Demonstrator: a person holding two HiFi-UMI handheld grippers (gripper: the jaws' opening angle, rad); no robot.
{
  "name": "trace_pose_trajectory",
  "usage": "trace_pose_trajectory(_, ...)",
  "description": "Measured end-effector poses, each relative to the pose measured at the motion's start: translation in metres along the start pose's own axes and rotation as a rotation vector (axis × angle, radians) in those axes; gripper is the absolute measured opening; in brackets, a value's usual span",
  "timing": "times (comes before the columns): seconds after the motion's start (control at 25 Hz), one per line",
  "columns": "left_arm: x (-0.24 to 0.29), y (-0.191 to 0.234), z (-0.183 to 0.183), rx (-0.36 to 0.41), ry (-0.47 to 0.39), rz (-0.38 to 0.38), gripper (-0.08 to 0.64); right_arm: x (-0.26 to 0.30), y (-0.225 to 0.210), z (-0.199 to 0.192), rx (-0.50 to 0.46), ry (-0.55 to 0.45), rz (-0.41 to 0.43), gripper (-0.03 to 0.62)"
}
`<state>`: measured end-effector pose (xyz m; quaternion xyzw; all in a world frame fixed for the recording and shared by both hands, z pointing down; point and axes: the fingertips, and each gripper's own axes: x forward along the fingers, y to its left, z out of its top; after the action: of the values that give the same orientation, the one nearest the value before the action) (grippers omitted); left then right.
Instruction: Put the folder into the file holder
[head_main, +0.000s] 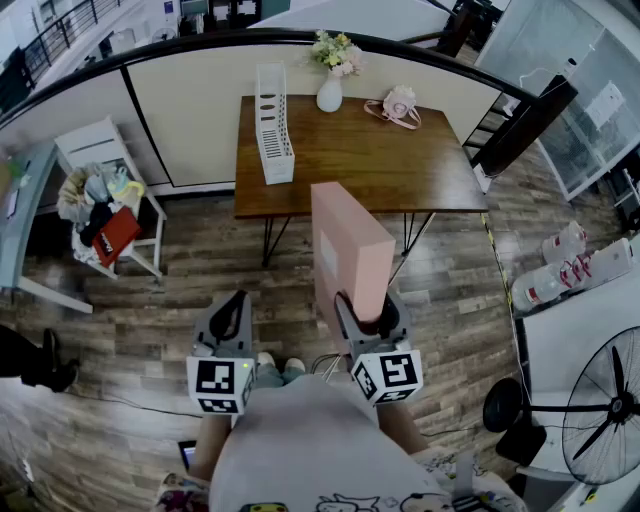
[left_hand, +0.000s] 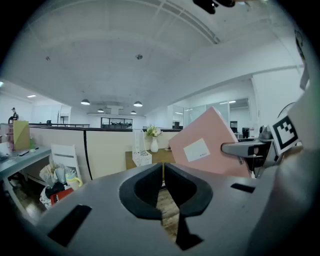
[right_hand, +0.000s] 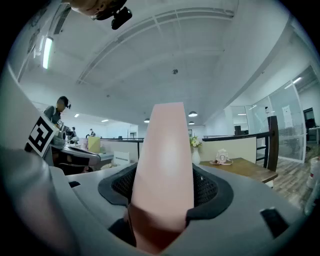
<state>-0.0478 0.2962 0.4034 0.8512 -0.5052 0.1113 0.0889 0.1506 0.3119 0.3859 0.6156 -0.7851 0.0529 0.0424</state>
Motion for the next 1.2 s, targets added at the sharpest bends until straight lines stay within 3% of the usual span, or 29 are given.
trace_pose_trajectory(0.56,0.001,0.003,-0.009,-0.002,0.033,0.045,0.014,0.009,-0.013,0.004,0.070,-0.014,0.025,0.291)
trace_pose_trajectory(0.84,0.035,0.037,-0.008,-0.011,0.027,0.024,0.014,0.050,-0.009,0.012,0.081,-0.034,0.010,0.291)
trace_pose_trajectory(1.2,0.105,0.101,0.021,0.006,0.015,-0.046,0.014,0.135,-0.016,0.036,0.053,-0.060,-0.085,0.291)
